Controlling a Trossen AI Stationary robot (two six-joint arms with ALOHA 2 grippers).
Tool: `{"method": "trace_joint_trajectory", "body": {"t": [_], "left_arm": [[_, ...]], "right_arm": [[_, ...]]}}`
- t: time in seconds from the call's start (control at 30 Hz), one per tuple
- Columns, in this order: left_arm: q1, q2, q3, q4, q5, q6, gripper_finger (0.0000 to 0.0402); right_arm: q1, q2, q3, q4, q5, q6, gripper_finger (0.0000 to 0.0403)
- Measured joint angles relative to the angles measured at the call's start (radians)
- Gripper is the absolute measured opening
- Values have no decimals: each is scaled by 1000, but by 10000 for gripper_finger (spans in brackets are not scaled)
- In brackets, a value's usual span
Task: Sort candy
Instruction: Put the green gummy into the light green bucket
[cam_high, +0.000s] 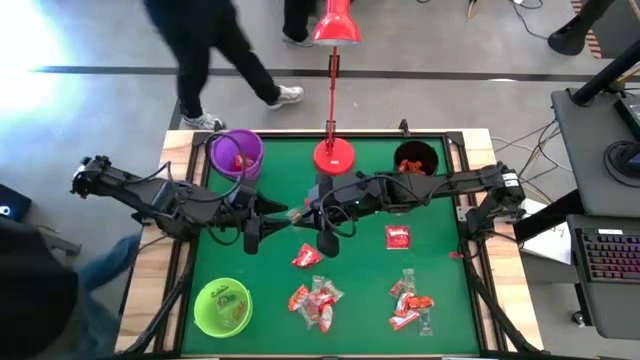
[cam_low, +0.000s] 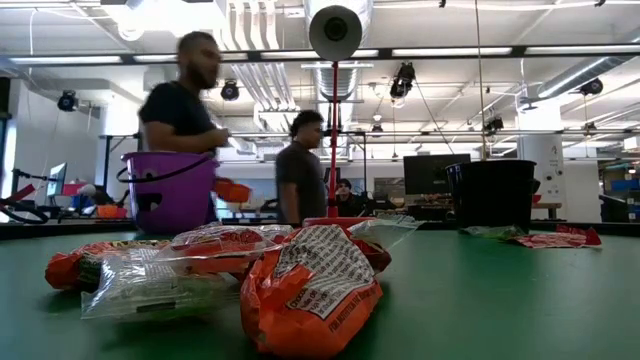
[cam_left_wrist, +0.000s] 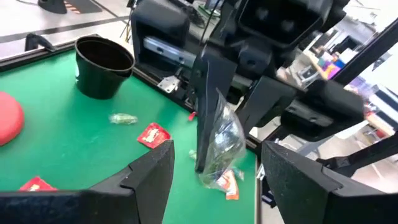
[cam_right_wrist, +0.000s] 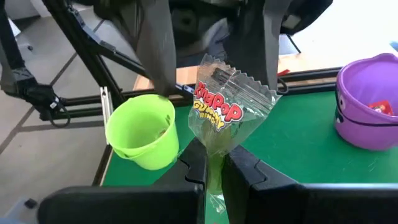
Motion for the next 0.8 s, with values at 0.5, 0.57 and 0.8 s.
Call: {"method": "trace_joint_trajectory", "body": {"t": [0.5,0.57,0.8], "left_arm": [[47,46,0,74,0,105,198],[48,51,0,74,0,110,182],[50,48,0,74,0,132,111]], "right_arm": [[-2,-5,0,-6,-5,-9,18],[-4,-5,0,-8,-5,-9,18],[-7,-6,-1,-3,-4,-3,18]]}}
